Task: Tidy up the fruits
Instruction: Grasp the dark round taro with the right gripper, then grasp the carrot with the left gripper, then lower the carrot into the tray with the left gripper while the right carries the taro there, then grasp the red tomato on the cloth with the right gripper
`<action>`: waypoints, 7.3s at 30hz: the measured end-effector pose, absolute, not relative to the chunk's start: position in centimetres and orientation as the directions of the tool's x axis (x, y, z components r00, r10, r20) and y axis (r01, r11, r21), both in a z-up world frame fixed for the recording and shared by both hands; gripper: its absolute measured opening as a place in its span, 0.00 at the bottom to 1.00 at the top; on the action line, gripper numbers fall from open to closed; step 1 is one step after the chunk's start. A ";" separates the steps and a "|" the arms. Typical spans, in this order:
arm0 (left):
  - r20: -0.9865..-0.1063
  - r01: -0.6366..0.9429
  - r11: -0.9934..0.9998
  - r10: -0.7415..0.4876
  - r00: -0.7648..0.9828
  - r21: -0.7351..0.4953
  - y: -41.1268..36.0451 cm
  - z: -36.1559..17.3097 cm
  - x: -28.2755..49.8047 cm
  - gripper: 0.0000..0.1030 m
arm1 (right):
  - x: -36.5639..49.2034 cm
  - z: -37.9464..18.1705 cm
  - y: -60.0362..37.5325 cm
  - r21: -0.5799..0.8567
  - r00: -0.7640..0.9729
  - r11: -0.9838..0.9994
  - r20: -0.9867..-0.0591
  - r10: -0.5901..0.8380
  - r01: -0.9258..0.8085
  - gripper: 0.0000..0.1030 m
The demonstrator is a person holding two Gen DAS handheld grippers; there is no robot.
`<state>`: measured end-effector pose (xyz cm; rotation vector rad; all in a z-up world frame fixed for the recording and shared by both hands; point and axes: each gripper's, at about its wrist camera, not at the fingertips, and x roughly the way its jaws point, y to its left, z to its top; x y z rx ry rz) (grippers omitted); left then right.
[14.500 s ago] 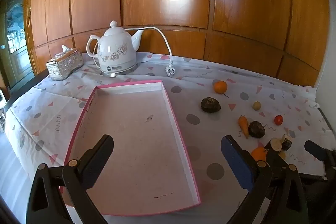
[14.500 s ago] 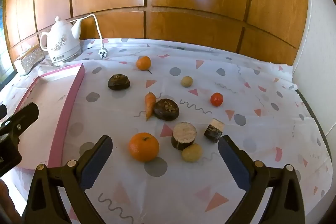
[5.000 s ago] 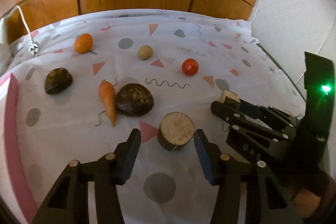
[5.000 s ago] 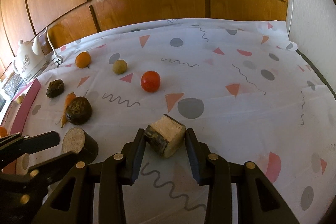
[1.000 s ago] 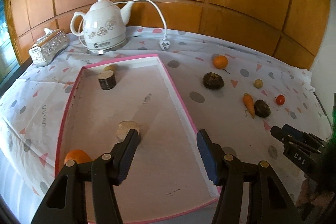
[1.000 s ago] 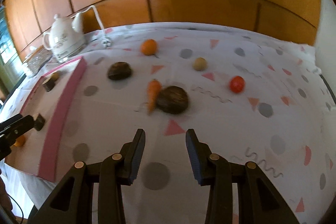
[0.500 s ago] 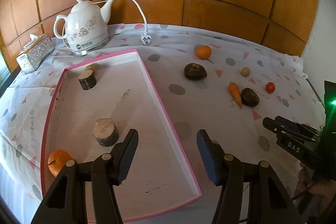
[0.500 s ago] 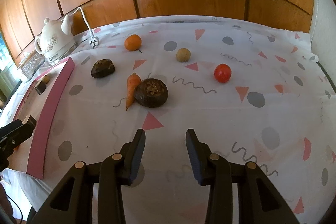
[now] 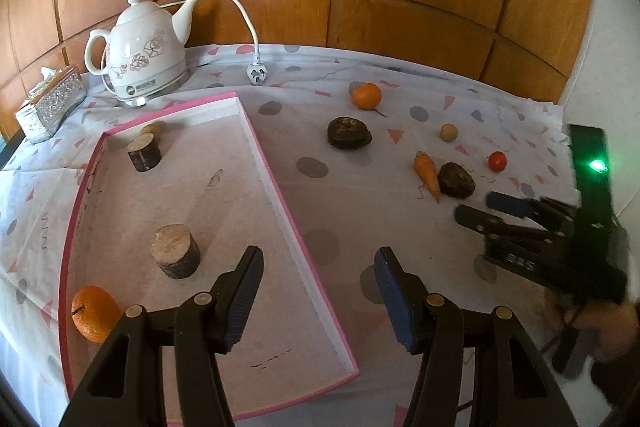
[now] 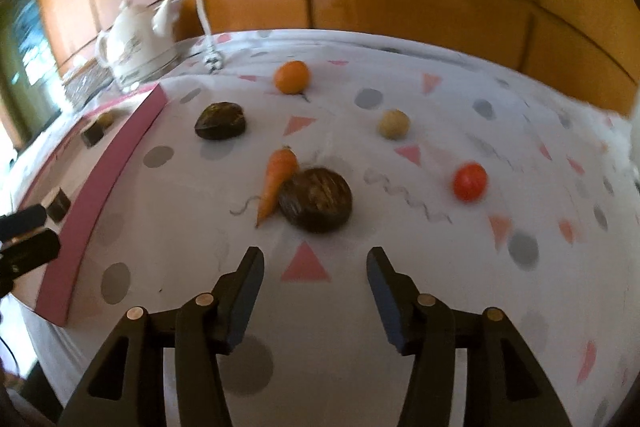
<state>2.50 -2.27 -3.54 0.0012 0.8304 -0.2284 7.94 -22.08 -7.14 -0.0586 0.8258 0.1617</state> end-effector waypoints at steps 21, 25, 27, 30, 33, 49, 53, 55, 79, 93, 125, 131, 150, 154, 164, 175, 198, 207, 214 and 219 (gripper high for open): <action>-0.749 0.274 0.951 -0.284 0.599 -0.141 -5.9 -2.8 5.1 0.57 | 11.9 -7.4 -23.6 -0.010 0.618 0.958 -0.766 0.176 -0.286 0.43; -0.765 0.291 0.944 -0.302 0.569 -0.157 -8.1 -3.3 6.6 0.57 | 10.9 -7.5 -26.3 0.010 0.646 0.987 -0.755 0.114 -0.162 0.43; -0.776 0.294 0.940 -0.315 0.546 -0.174 -9.0 -3.7 7.5 0.56 | 10.7 -7.5 -27.6 0.057 0.649 0.990 -0.750 0.129 -0.131 0.43; -0.781 0.297 0.938 -0.320 0.536 -0.181 -10.4 -4.1 8.8 0.54 | 10.5 -7.6 -28.3 0.081 0.655 0.991 -0.744 0.132 -0.108 0.43; -0.785 0.293 0.936 -0.329 0.524 -0.197 -11.7 -4.5 10.1 0.49 | 10.5 -7.6 -28.1 0.062 0.657 0.992 -0.744 0.118 -0.108 0.43; -0.811 0.278 0.951 -0.270 0.518 -0.139 -15.8 -8.0 15.0 0.20 | 10.5 -8.0 -28.1 0.072 0.663 0.992 -0.738 0.122 -0.103 0.44; -0.802 0.291 0.948 -0.273 0.531 -0.130 -15.1 -7.9 14.1 0.19 | 10.7 -8.0 -28.0 0.090 0.653 0.988 -0.742 0.153 -0.128 0.60; -0.798 0.278 0.950 -0.275 0.536 -0.140 -14.2 -7.9 13.4 0.19 | 10.9 -8.1 -27.5 0.106 0.634 0.979 -0.748 0.195 -0.176 0.77; -0.751 0.298 0.947 -0.284 0.597 -0.121 -13.3 -8.6 11.6 0.20 | 11.8 -7.8 -26.6 0.011 0.653 0.995 -0.754 0.070 -0.095 0.44; -0.772 0.270 0.953 -0.273 0.574 -0.136 -11.9 -7.0 10.3 0.19 | 11.6 -7.9 -26.5 -0.013 0.656 0.996 -0.753 0.051 -0.091 0.44; -0.734 -0.150 0.986 0.052 0.677 -0.069 8.3 -2.5 8.6 0.20 | 10.7 -6.9 -23.4 -0.036 0.648 0.995 -0.761 0.036 -0.097 0.43; -0.730 -0.197 0.977 0.079 0.679 -0.077 10.1 -2.5 8.5 0.21 | 9.7 -4.9 -18.8 0.007 0.657 0.975 -0.737 0.155 -0.222 0.43; -0.710 -0.233 0.962 0.065 0.701 -0.141 11.5 -1.9 5.5 0.35 | 7.0 -2.1 -4.7 0.138 0.523 0.817 -0.705 0.478 -0.560 0.44; -0.711 -0.246 0.957 0.067 0.700 -0.151 12.1 -2.0 5.1 0.35 | 7.1 -2.3 -3.2 0.157 0.500 0.800 -0.707 0.500 -0.579 0.44; -0.714 -0.232 0.960 0.053 0.698 -0.156 11.5 -2.4 4.5 0.35 | 6.8 -2.3 -4.6 0.172 0.543 0.839 -0.693 0.475 -0.515 0.58; -0.710 -0.137 0.981 0.001 0.704 -0.134 7.9 -2.0 4.2 0.35 | 6.6 -2.2 -8.4 0.189 0.604 0.895 -0.680 0.416 -0.403 0.58; -0.722 0.001 0.995 -0.074 0.688 -0.101 3.2 -2.2 4.6 0.35 | 6.7 -4.1 -18.7 0.201 0.673 0.973 -0.705 0.225 -0.115 0.58; -0.732 0.054 0.994 -0.106 0.673 -0.095 1.0 -2.3 5.3 0.35 | 6.1 -5.1 -24.7 0.198 0.683 0.980 -0.719 0.125 0.029 0.58; -0.743 0.095 0.991 -0.131 0.656 -0.090 -1.1 -2.6 6.1 0.42 | 5.4 -5.5 -28.5 0.210 0.690 0.971 -0.719 0.078 0.110 0.58; -0.749 0.130 0.988 -0.149 0.646 -0.085 -2.7 -2.8 6.7 0.42 | 5.2 -5.9 -31.1 0.221 0.694 0.959 -0.719 0.038 0.176 0.58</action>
